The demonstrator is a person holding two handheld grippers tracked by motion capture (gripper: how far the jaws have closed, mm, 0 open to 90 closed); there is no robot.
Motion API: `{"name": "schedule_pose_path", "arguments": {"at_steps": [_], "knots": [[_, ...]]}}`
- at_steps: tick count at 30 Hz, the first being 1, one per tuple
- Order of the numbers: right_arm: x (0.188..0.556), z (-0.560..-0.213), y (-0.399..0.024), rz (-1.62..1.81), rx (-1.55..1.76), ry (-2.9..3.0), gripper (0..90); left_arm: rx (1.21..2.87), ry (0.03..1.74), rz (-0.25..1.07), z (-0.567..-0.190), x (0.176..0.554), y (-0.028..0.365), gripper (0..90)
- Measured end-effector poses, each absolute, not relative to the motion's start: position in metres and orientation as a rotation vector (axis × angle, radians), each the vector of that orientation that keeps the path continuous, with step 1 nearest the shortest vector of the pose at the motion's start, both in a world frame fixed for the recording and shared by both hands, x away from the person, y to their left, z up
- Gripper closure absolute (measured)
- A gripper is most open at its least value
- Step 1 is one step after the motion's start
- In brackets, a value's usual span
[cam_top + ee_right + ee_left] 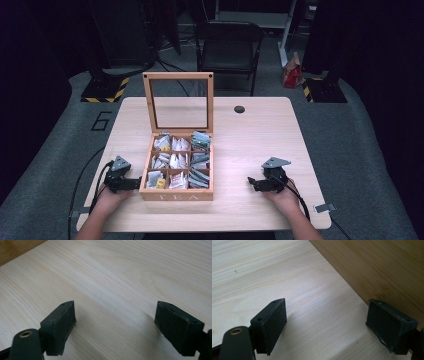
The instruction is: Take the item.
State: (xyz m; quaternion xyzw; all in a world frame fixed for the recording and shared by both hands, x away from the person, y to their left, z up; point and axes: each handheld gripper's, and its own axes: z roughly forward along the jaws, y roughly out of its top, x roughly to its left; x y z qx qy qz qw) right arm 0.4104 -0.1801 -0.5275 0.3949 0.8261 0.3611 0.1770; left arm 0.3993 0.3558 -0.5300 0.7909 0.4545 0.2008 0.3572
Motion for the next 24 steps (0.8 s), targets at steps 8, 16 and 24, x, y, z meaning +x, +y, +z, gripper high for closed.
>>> {"name": "schedule_pose_path", "arguments": {"at_steps": [8, 16, 24], "knots": [[0.4083, -0.5272, -0.1798, 1.044, 1.112, 2.339, 21.8, 2.045, 1.172, 0.514, -0.5297, 0.3995, 0.3559, 16.0], [0.4086, -0.5253, -0.1807, 1.036, 1.127, 2.333, 30.7, 2.045, 1.172, 0.514, -0.5297, 0.3995, 0.3558, 16.0], [0.4094, -0.5219, -0.1809, 1.021, 1.132, 2.354, 37.0, 2.045, 1.172, 0.515, -0.5297, 0.3994, 0.3558, 16.0]]}}
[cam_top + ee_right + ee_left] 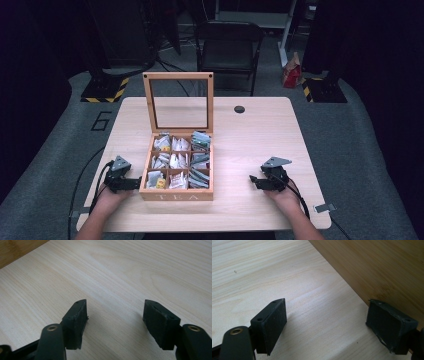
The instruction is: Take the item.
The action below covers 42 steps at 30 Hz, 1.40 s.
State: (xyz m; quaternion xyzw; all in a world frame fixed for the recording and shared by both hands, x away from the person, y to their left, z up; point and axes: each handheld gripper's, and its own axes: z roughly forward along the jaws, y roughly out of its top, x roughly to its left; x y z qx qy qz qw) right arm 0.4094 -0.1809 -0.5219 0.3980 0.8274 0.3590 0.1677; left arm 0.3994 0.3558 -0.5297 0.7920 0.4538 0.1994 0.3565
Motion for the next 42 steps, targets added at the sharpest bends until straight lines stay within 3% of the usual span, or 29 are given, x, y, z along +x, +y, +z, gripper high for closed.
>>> {"name": "schedule_pose_path", "arguments": {"at_steps": [42], "knots": [[0.389, -0.456, -0.158, 1.155, 1.044, 2.397, 38.4, 2.04, 1.17, 0.523, -0.53, 0.4, 0.356, 16.1]]}}
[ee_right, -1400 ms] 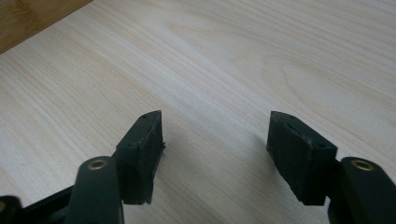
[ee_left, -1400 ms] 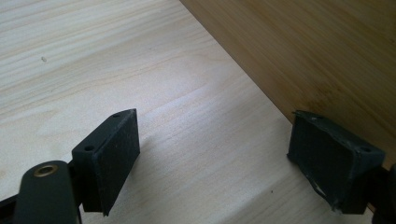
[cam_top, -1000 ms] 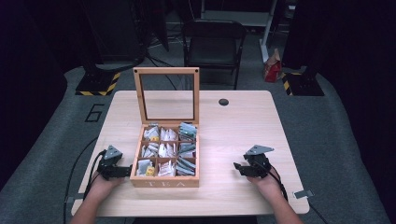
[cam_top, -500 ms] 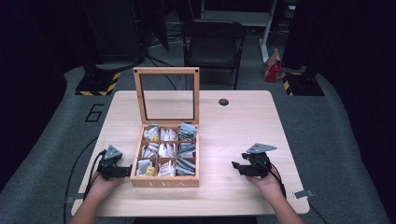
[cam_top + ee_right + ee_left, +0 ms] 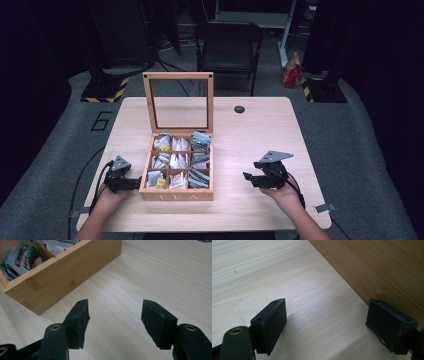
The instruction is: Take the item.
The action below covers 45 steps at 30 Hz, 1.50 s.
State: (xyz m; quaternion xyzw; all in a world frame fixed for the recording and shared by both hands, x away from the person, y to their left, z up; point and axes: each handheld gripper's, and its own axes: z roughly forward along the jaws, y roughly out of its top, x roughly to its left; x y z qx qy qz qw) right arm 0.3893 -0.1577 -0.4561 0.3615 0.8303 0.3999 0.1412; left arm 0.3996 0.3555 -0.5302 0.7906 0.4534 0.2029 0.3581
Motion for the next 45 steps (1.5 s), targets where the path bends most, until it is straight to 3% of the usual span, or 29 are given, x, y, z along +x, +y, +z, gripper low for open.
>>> {"name": "schedule_pose_path", "arguments": {"at_steps": [45], "knots": [[0.385, -0.416, -0.089, 1.264, 0.852, 2.501, 42.3, 2.038, 1.172, 0.524, -0.53, 0.399, 0.355, 16.0]]}}
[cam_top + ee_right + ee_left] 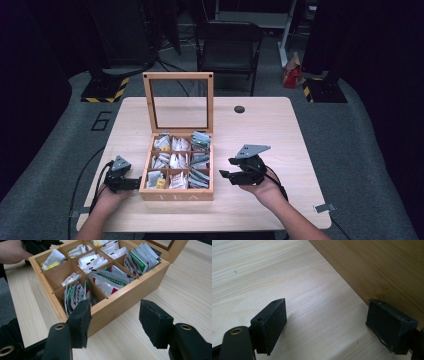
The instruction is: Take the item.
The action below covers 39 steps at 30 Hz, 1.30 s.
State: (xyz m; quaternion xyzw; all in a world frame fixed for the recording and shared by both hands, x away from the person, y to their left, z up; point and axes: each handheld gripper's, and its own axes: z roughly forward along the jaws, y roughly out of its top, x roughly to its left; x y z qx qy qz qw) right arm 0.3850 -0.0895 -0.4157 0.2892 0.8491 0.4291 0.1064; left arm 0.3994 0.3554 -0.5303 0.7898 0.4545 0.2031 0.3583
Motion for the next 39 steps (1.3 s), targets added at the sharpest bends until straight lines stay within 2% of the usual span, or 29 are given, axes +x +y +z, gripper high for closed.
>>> {"name": "schedule_pose_path", "arguments": {"at_steps": [6, 27, 39], "knots": [[0.385, -0.417, -0.079, 1.274, 0.819, 2.525, 42.0, 2.039, 1.171, 0.526, -0.53, 0.4, 0.356, 16.1], [0.392, -0.433, -0.051, 1.272, 0.745, 2.581, 65.6, 2.045, 1.172, 0.516, -0.53, 0.399, 0.356, 16.1], [0.395, -0.44, -0.038, 1.277, 0.726, 2.606, 70.3, 2.044, 1.172, 0.516, -0.53, 0.399, 0.356, 16.1]]}}
